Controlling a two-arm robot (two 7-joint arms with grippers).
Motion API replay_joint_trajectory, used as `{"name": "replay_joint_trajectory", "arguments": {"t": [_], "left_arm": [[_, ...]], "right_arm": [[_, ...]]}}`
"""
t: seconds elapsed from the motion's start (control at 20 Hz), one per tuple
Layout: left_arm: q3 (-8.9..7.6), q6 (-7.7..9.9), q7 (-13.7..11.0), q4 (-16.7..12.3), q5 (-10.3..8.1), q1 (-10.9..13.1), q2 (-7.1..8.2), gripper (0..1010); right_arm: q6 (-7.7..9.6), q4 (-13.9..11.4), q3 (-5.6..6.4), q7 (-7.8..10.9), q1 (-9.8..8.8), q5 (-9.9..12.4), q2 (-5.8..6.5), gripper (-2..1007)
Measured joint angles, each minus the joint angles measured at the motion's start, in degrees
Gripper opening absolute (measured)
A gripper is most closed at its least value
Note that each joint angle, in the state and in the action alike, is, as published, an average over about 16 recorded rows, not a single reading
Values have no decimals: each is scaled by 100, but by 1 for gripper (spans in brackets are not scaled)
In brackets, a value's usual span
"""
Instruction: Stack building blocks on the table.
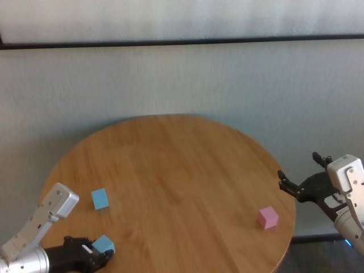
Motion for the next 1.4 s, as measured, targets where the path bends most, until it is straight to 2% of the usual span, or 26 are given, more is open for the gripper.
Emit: {"name": "replay_joint_trajectory", "arguments": {"t": [0.3,0.55,0.75,1.05,1.4], "left_arm": [[92,-78,-160,-46,79,-124,-43,394],[329,-101,-381,31,240,-436,-181,394],[591,-100,-569,228,405,-795,-370,394],[964,-75,-751,689,654,-1321,-717,394],[1187,-66,-826,1171,814,-1685,-1063,394]], "right_arm": [[0,0,0,0,0,0,0,1001],[0,0,0,0,0,0,0,1001],[0,0,0,0,0,0,0,1001],[0,0,0,0,0,0,0,1001],[0,0,0,0,0,0,0,1001]]}}
